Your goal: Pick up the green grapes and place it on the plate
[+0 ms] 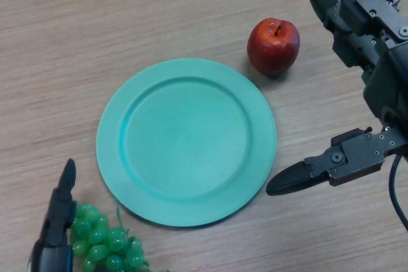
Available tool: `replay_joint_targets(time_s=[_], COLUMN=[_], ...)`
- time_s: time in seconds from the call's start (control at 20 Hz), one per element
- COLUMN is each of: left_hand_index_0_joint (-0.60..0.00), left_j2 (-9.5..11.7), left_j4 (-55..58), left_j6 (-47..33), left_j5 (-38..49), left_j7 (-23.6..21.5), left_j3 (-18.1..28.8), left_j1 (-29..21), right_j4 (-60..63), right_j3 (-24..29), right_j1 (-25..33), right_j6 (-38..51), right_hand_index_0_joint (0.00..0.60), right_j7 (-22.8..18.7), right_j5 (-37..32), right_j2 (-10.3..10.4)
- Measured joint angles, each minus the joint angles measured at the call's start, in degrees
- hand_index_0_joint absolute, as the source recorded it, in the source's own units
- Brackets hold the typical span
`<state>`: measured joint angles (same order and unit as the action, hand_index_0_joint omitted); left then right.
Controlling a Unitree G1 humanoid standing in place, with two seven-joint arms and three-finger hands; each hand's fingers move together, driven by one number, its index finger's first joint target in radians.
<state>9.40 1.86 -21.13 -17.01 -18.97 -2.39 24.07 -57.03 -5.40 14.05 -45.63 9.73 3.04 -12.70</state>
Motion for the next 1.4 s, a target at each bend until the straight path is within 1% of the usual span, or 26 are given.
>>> replay_joint_targets(time_s=[0.05,0.15,0.2,0.25,0.3,0.35,0.4,0.45,0.5,0.6,0.7,0.75,0.8,0.85,0.95,1.0,1.05,1.1,1.15,1.2,1.3,1.35,1.4], left_hand_index_0_joint=[0.000,-0.200,-0.350,-0.450,-0.593,-0.600,-0.600,-0.600,-0.600,-0.600,-0.600,-0.600,-0.600,-0.600,-0.600,-0.600,-0.600,-0.600,-0.600,-0.600,-0.600,-0.600,-0.600], left_j2=[0.00,0.00,0.00,0.00,0.00,0.00,0.00,0.00,0.00,0.00,0.14,0.66,1.68,1.93,1.95,2.12,2.19,2.37,2.13,1.33,0.71,0.66,0.63], left_j4=[0.00,0.00,0.00,0.00,0.27,1.95,3.48,4.81,5.43,4.89,3.97,3.97,3.99,4.00,4.19,4.19,4.20,4.59,5.93,9.17,17.86,20.98,25.24], left_j6=[1.11,2.89,2.99,2.99,3.19,5.02,6.47,6.74,6.74,6.33,3.69,3.20,2.00,1.25,-0.11,-2.19,-3.95,-6.02,-6.32,-6.25,-5.43,-5.43,-4.44], left_j5=[0.86,0.88,1.95,3.42,8.88,17.71,24.80,26.62,26.73,23.07,22.31,18.71,14.70,13.02,9.74,6.88,5.99,5.16,5.01,5.59,11.90,12.09,12.50], left_j7=[0.00,0.00,0.00,-0.30,-0.71,-0.01,1.39,2.54,4.72,5.95,8.88,8.96,9.97,11.09,12.20,13.09,13.94,15.11,16.17,16.98,17.59,18.58,21.85], left_j3=[0.00,0.03,0.03,0.09,0.23,0.19,0.19,0.17,0.15,0.10,0.05,-0.05,-0.16,-0.15,0.00,0.64,1.21,1.65,2.30,4.01,6.24,7.62,9.58], left_j1=[0.00,-0.21,-0.46,-0.78,-1.42,-1.85,-2.40,-2.14,-1.83,-0.99,0.61,1.24,2.25,2.80,4.10,5.19,5.88,6.97,7.75,8.78,10.32,10.53,10.96], right_j4=[0.00,0.00,0.00,0.00,0.00,0.00,0.00,0.00,0.00,0.00,0.00,0.00,0.00,0.00,0.00,0.00,0.00,0.00,-0.01,-0.02,-0.02,-0.02,-0.03], right_j3=[0.20,0.89,0.92,0.93,0.92,0.93,0.92,0.90,0.90,0.89,0.89,0.90,0.90,0.86,0.85,0.85,0.87,0.88,0.85,0.80,0.78,0.78,0.77], right_j1=[0.00,0.00,0.00,0.01,0.03,0.03,0.02,0.02,0.03,0.07,0.17,0.22,0.22,0.22,0.19,0.19,0.19,0.19,0.18,0.12,0.01,0.00,-0.01], right_j6=[0.00,0.00,0.00,-0.01,-0.02,-0.06,-0.08,-0.09,-0.12,-0.12,-0.18,-0.19,-0.19,-0.19,-0.22,-0.37,-0.62,-0.69,-0.69,-0.69,-0.69,-0.69,-0.69], right_hand_index_0_joint=[0.000,0.000,0.000,0.000,0.000,0.000,0.000,0.000,0.000,0.000,0.000,0.000,0.000,0.000,0.000,0.000,0.000,0.000,0.000,0.000,0.000,0.000,0.000], right_j7=[0.00,-0.01,-0.01,-0.04,-0.20,-0.30,-1.10,-1.47,-1.86,-2.06,-2.35,-2.54,-3.66,-3.94,-3.99,-4.33,-4.89,-5.98,-6.05,-6.22,-6.87,-7.69,-9.06], right_j5=[-0.02,-0.32,-0.45,-0.81,-1.55,-1.72,-2.85,-3.24,-3.24,-3.25,-3.25,-3.27,-4.74,-5.60,-5.60,-5.61,-6.08,-8.23,-9.25,-10.27,-10.30,-10.59,-11.72], right_j2=[-0.01,-0.15,-0.26,-0.41,-1.16,-1.53,-1.67,-1.87,-2.09,-2.11,-2.27,-2.36,-2.78,-3.39,-3.52,-3.52,-3.54,-3.71,-4.07,-4.42,-4.70,-4.99,-5.71])
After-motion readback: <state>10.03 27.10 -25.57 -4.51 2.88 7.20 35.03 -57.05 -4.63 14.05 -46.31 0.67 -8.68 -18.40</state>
